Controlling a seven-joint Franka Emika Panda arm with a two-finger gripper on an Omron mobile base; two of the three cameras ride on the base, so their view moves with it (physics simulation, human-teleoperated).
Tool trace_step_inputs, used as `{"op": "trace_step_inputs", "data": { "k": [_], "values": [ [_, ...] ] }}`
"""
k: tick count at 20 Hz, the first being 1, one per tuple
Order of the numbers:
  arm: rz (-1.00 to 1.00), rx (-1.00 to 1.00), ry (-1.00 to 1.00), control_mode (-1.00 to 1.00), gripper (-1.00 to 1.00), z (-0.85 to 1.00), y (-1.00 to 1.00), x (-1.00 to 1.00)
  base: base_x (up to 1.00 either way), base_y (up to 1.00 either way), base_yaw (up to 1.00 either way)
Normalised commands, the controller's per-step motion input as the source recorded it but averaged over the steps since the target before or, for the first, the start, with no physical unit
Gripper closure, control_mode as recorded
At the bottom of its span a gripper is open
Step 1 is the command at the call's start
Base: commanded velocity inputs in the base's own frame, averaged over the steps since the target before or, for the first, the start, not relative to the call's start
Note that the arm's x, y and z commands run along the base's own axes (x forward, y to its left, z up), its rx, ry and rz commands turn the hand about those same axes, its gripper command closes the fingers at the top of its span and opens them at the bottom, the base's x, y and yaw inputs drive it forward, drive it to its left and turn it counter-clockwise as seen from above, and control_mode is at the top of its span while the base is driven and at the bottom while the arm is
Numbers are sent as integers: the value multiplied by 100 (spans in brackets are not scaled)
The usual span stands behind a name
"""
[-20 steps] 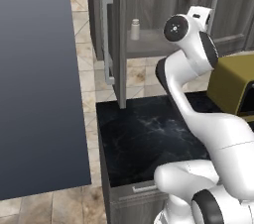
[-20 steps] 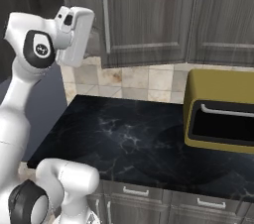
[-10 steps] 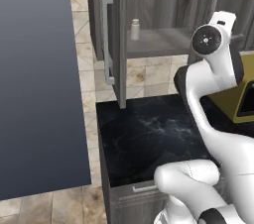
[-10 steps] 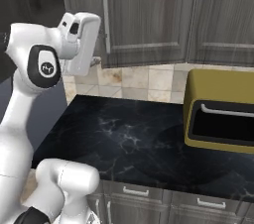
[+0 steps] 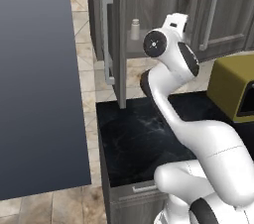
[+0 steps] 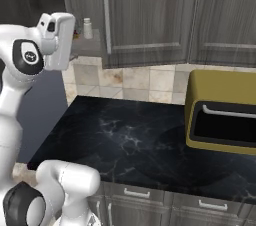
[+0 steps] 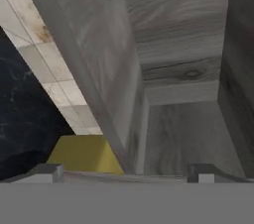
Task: The dining table condiment station is running low on shaker. Refill the condiment station by opening the cabinet and taking the shaker from the cabinet and placing it on the dining table.
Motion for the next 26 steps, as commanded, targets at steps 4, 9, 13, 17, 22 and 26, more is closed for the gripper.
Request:
{"op": "trace_step_inputs", "data": {
  "k": [4, 9, 13, 17, 22, 26],
  "values": [
    [0, 0, 0, -100, -100, 0, 26, 39, 0, 0, 0],
    [0, 0, 0, -100, -100, 0, -47, 24, 0, 0, 0],
    [0, 0, 0, -100, -100, 0, -67, 19, 0, 0, 0],
    [0, 0, 0, -100, -100, -2, -65, -10, 0, 0, 0],
    [-3, 0, -5, -100, -100, -12, -55, -82, 0, 0, 0],
    [-6, 1, -5, -100, -100, -1, -65, -88, 0, 0, 0]
  ]
}}
